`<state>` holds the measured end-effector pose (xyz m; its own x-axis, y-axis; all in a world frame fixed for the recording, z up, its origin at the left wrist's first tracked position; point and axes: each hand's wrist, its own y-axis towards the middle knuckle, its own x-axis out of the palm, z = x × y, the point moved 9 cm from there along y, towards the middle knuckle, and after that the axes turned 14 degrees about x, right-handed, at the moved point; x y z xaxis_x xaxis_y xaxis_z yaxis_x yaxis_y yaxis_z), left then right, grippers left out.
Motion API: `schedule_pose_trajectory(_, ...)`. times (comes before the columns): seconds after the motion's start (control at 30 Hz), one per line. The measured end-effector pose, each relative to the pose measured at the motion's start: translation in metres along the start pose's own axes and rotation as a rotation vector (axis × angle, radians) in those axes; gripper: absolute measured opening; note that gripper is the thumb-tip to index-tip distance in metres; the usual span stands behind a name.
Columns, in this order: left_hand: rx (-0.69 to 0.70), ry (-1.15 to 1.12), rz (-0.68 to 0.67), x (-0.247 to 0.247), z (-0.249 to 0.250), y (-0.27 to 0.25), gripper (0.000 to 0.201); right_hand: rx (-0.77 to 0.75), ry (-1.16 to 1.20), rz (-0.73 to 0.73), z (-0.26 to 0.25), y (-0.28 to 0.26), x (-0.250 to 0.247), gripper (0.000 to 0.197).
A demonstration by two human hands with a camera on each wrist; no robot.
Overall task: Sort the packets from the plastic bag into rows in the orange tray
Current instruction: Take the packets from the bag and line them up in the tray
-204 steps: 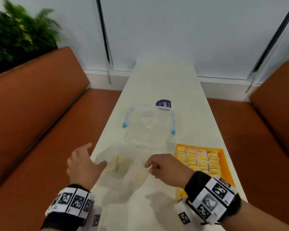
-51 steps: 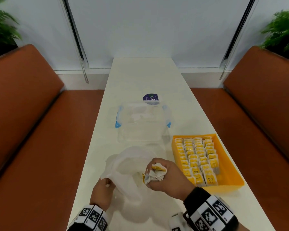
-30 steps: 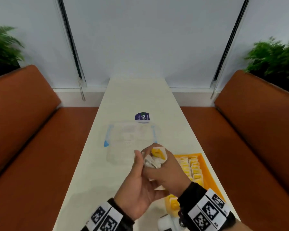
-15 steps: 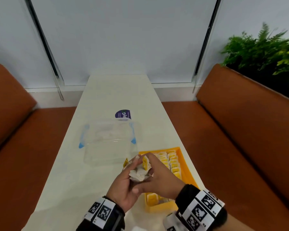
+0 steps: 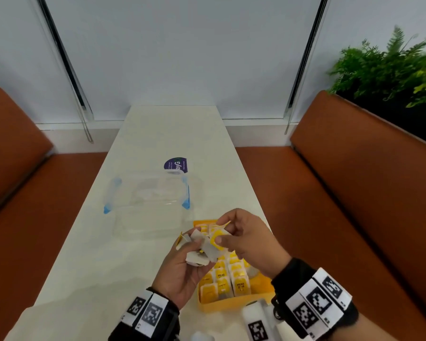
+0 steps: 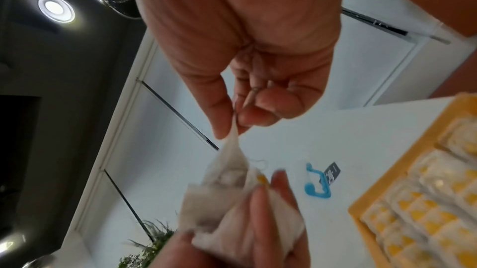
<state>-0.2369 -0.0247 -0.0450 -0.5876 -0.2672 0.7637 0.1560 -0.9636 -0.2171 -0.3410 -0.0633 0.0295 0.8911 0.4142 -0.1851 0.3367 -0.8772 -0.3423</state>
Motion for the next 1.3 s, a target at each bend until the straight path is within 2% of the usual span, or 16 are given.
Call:
schedule_pose_trajectory(0.07,0.006,-0.008,0.037,-0.005,-0.004,0.003,0.018,-0.062,-0.047,-0.001,-0.008,-0.001,-0.012,0.027)
schedule_pose_trajectory(0.2,-0.007,-0.033,0.065,-0.010,-0.009,0.001,0.016,-0.127,-0.500,0.183,-0.008,-0.001,-0.048,0.024)
schedule_pose_trajectory(0.27,-0.007,-0.033,0.078,-0.014,-0.011,0.001,0.031,-0.085,-0.574,0.180,0.003,0.006,-0.062,0.026)
schedule_pose_trajectory(0.37,-0.006,-0.014,0.097,-0.020,-0.015,0.000,0.036,0.042,-0.774,0.132,0.031,0.021,-0.073,0.025)
schedule_pose_trajectory(0.47,0.006,-0.024,0.097,-0.025,-0.020,0.001,0.074,0.136,-1.115,0.051,0.061,0.033,-0.068,0.005)
schedule_pose_trajectory(0.5,0.004,-0.030,0.098,-0.026,-0.021,0.001,0.082,0.156,-1.188,0.020,0.071,0.036,-0.064,0.007)
schedule_pose_trajectory(0.57,0.004,-0.025,0.095,-0.027,-0.024,0.001,0.086,0.198,-1.226,-0.046,0.087,0.040,-0.057,0.009)
schedule_pose_trajectory(0.63,-0.001,-0.016,0.098,-0.027,-0.026,0.001,0.082,0.204,-1.273,-0.081,0.098,0.046,-0.048,0.005)
schedule_pose_trajectory(0.8,-0.028,-0.017,0.108,-0.024,-0.033,-0.004,0.056,0.153,-1.434,0.035,0.109,0.062,-0.038,0.018)
schedule_pose_trajectory(0.9,-0.044,-0.002,0.112,-0.022,-0.036,-0.006,0.027,0.150,-1.471,0.102,0.112,0.066,-0.039,0.023)
schedule_pose_trajectory(0.97,-0.061,0.006,0.112,-0.021,-0.038,-0.007,0.018,0.162,-1.472,0.127,0.115,0.068,-0.042,0.024)
schedule_pose_trajectory(1.07,-0.074,0.020,0.117,-0.022,-0.042,-0.008,0.027,0.184,-1.439,0.168,0.116,0.072,-0.047,0.020)
schedule_pose_trajectory(1.17,-0.080,0.028,0.141,-0.022,-0.044,-0.008,0.019,0.200,-1.420,0.187,0.117,0.071,-0.049,0.019)
schedule_pose_trajectory(1.3,-0.087,0.022,0.132,-0.015,-0.045,-0.010,0.041,0.137,-1.331,0.227,0.103,0.060,-0.052,0.023)
